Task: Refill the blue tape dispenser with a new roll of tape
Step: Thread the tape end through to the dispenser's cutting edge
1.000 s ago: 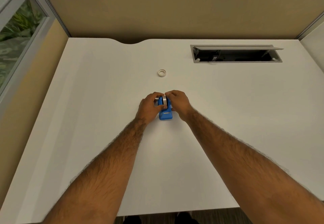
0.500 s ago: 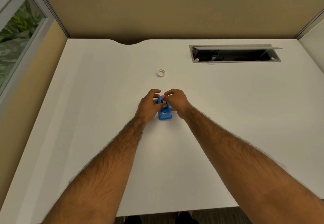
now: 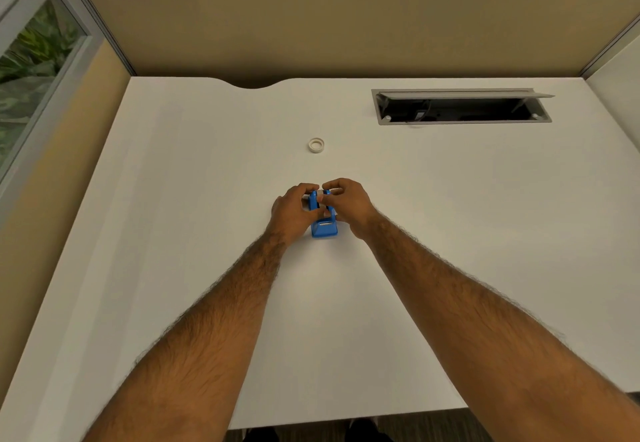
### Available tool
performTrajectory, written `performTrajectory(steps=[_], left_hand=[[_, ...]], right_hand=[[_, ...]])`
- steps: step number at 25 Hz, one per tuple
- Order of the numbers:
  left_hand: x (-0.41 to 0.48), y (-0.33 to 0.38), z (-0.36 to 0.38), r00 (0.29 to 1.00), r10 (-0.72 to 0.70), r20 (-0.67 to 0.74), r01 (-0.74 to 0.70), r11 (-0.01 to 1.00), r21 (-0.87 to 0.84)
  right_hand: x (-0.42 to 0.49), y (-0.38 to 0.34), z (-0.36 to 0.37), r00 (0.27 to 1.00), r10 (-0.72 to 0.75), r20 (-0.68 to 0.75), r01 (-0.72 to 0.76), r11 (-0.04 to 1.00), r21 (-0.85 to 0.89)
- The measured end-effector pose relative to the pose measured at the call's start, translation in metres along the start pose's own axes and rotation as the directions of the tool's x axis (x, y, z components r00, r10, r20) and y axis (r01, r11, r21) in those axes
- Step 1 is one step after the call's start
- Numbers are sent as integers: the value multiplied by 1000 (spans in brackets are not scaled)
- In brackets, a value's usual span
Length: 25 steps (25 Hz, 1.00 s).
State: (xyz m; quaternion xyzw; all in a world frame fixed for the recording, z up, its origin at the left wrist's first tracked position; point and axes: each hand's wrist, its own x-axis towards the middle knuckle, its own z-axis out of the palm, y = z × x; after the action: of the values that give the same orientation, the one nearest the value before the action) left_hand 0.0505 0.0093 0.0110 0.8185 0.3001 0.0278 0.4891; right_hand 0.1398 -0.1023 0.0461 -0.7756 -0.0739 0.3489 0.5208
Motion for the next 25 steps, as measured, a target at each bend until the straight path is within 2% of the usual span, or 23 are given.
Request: performTrajectory(steps=[6, 11, 14, 20, 23, 25], left_hand=[[-1, -5, -4, 997, 74, 38, -75, 996, 39], [-4, -3, -7, 996, 84, 39, -84, 996, 3], [-5, 1, -7, 996, 82, 30, -81, 996, -33], [-3, 2, -8, 998, 39, 49, -37, 998, -47], [-4, 2, -7, 998, 31, 45, -29, 998, -50], [-4, 1, -6, 999, 30, 39, -28, 998, -52]], right_hand=[[-8, 8, -2, 997, -75, 26, 77, 996, -51], [-11, 15, 2, 990, -138, -30, 133, 982, -132], [-10, 14, 2, 981, -184, -60, 171, 969, -179], [2, 4, -2, 964, -255, -69, 211, 899, -383], [3, -4, -3, 962, -266, -67, 216, 883, -417], [2, -7, -3, 969, -234, -73, 190, 905, -381]])
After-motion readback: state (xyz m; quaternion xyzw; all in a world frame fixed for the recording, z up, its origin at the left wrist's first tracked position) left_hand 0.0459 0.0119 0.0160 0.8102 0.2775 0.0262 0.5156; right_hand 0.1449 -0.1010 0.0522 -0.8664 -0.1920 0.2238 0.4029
